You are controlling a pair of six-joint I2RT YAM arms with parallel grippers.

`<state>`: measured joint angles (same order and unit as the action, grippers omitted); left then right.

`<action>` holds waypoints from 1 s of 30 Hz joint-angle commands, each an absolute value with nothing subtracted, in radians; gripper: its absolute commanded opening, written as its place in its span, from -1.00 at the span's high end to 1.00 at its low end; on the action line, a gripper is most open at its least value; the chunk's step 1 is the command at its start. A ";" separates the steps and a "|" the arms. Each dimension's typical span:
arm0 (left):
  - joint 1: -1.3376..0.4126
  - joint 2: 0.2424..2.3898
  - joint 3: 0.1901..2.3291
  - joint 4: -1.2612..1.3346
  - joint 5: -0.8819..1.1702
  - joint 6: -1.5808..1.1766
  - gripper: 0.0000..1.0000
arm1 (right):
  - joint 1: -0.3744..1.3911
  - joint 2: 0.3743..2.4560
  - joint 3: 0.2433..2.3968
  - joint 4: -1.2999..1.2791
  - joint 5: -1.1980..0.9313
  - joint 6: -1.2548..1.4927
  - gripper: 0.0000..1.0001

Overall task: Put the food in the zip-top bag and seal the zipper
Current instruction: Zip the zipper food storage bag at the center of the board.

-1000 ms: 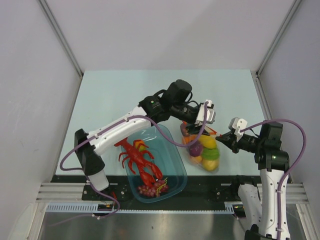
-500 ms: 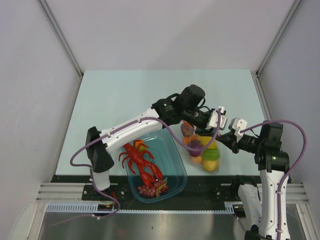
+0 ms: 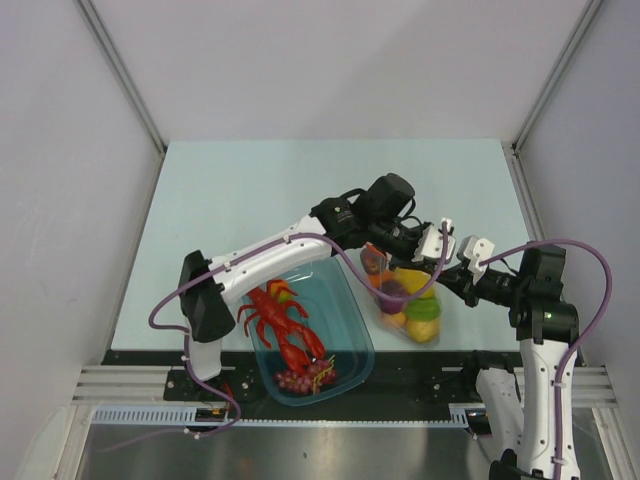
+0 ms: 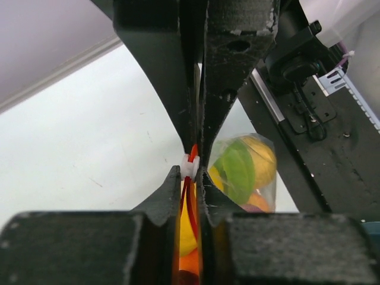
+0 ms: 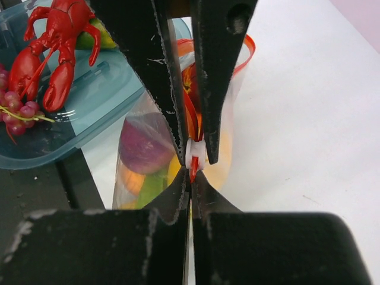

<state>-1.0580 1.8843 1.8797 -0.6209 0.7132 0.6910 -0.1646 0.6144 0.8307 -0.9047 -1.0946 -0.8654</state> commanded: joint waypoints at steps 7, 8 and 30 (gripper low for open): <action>-0.999 1.868 1.856 -0.661 0.726 0.712 0.84 | -0.178 0.617 0.841 -0.873 -1.118 -0.914 1.00; -0.994 1.864 1.847 -0.667 0.715 0.730 0.84 | -0.181 0.615 0.841 -0.876 -1.121 -0.917 1.00; -0.865 1.813 1.775 -0.692 0.646 0.801 0.90 | -0.284 0.683 0.874 -1.020 -1.174 -1.135 1.00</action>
